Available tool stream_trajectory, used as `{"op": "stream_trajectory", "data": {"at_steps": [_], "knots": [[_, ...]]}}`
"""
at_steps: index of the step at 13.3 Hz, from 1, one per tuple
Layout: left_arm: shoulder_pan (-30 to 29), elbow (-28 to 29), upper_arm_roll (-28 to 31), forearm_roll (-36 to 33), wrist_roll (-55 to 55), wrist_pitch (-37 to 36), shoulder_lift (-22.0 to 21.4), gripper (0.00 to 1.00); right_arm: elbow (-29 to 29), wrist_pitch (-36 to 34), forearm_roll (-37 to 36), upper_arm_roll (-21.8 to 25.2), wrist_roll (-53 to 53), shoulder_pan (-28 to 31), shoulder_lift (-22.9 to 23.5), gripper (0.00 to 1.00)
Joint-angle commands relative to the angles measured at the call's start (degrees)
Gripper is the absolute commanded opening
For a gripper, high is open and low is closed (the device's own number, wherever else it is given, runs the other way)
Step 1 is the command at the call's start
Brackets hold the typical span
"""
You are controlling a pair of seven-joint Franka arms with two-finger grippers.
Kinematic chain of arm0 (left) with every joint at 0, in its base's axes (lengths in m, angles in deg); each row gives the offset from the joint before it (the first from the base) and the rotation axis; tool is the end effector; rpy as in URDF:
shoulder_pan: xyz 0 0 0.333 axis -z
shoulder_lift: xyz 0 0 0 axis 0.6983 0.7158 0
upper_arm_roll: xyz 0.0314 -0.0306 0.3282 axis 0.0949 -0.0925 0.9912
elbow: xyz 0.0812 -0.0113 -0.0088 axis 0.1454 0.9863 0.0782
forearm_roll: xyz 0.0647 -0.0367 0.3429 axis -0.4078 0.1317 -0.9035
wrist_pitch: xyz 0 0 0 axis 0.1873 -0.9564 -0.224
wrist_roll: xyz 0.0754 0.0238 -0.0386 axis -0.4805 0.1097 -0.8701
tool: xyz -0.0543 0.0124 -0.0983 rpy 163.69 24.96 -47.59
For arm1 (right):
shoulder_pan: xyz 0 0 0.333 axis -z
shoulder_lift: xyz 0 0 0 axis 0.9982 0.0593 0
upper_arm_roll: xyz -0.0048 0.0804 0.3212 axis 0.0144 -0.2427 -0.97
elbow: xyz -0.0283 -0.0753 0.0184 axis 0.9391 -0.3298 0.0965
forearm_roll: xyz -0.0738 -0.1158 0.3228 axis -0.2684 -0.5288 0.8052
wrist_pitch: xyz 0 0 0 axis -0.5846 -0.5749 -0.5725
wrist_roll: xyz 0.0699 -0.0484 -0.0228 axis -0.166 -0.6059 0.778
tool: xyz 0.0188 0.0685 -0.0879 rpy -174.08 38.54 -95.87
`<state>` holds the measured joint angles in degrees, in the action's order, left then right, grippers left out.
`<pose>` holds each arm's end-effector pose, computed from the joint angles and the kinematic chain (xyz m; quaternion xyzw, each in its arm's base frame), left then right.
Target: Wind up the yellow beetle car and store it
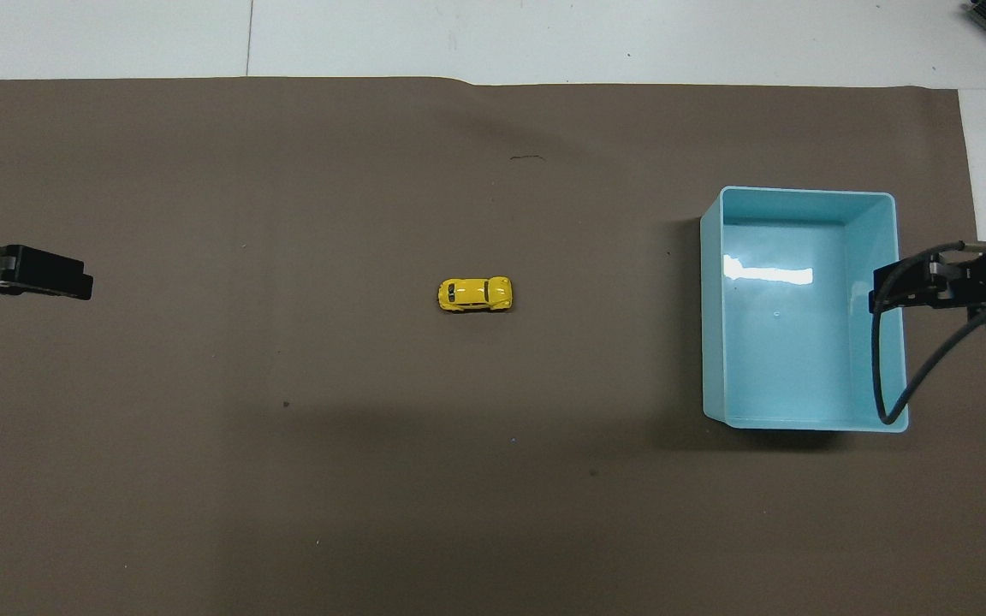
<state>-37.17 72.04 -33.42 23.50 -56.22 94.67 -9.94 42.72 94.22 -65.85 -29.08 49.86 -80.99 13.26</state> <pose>0.4966 -0.0425 0.6476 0.9981 -0.0553 0.0114 0.0230 0.4995 0.0005 0.6234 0.9967 -0.0728 -0.0360 0.0064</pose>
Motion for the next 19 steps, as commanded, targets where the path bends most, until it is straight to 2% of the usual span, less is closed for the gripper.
{"op": "stream_trajectory", "data": {"at_steps": [1,13,19], "knots": [[-0.53,0.26,-0.35,-0.75,0.55,-1.5,-0.84,1.0,-0.62,-0.39,1.06,-0.36,1.49,0.8,0.37,1.0],[-0.62,0.26,-0.35,-0.75,-3.67,-1.94,-0.84,1.0,-0.62,-0.39,1.06,-0.36,1.49,0.8,0.37,1.0],[-0.62,0.34,-0.35,-0.75,-18.32,-1.06,-0.84,1.0,-0.62,-0.39,1.06,-0.36,1.49,0.8,0.37,1.0]]}}
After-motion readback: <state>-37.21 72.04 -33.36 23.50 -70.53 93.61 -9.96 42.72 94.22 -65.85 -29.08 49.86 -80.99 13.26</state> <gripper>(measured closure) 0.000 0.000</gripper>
